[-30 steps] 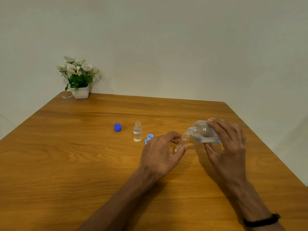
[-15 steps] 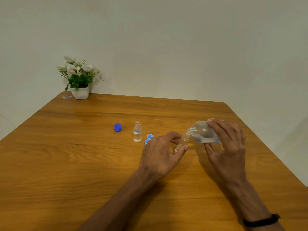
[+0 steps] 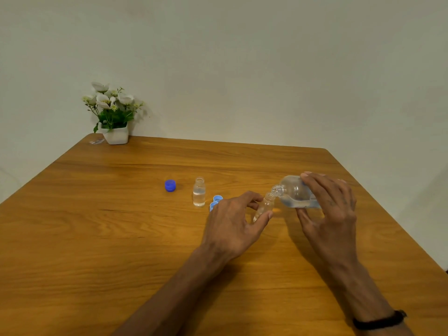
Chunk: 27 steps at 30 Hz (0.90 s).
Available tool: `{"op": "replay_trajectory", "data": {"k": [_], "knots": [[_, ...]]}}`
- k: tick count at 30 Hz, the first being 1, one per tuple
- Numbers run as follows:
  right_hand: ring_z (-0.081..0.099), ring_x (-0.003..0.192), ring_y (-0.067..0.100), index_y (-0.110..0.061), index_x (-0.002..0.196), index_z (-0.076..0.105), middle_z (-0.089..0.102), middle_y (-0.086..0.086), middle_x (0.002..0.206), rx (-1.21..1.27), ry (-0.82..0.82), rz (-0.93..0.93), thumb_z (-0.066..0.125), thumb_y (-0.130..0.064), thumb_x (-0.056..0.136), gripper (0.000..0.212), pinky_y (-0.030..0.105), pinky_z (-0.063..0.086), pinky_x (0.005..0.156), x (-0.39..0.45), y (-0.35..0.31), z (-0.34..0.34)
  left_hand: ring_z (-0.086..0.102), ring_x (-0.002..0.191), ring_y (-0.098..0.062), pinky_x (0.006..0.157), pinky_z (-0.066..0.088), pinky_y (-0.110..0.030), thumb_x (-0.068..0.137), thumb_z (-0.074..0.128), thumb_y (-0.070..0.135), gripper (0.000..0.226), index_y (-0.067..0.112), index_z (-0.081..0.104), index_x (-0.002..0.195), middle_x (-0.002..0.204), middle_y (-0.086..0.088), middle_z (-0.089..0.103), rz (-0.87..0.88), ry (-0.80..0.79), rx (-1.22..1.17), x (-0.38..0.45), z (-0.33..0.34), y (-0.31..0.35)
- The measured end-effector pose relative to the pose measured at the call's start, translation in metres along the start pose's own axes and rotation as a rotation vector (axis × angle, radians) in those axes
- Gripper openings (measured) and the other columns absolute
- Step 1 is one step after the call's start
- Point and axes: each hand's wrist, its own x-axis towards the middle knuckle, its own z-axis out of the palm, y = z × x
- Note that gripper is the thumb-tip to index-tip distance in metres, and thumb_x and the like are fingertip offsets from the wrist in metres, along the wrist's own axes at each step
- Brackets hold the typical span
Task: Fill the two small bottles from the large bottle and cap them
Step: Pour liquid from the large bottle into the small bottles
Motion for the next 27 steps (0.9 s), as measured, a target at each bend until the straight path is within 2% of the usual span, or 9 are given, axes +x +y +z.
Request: {"op": "replay_trajectory", "data": {"k": [18, 27], "knots": [[0.05, 0.138, 0.028, -0.007, 0.145, 0.062, 0.064, 0.009, 0.144, -0.019, -0.009, 0.016, 0.094, -0.004, 0.071, 0.081, 0.065, 0.043, 0.109, -0.0003, 0.0004, 0.0005, 0.065, 0.054, -0.001, 0.067, 0.061, -0.035, 0.088, 0.065, 0.064, 0.043, 0.036, 0.068, 0.121, 0.109, 0.02, 0.077, 0.007, -0.003, 0.01, 0.0005, 0.0, -0.0006], [0.053, 0.137, 0.031, -0.006, 0.144, 0.062, 0.065, 0.01, 0.143, -0.012, 0.0, 0.005, 0.094, -0.002, 0.071, 0.08, 0.064, 0.043, 0.11, -0.0004, 0.0001, 0.0006, 0.065, 0.053, -0.001, 0.07, 0.061, -0.035, 0.089, 0.067, 0.062, 0.04, 0.037, 0.068, 0.12, 0.108, 0.021, 0.076, 0.002, -0.004, 0.02, 0.0005, 0.0001, -0.0009]]}}
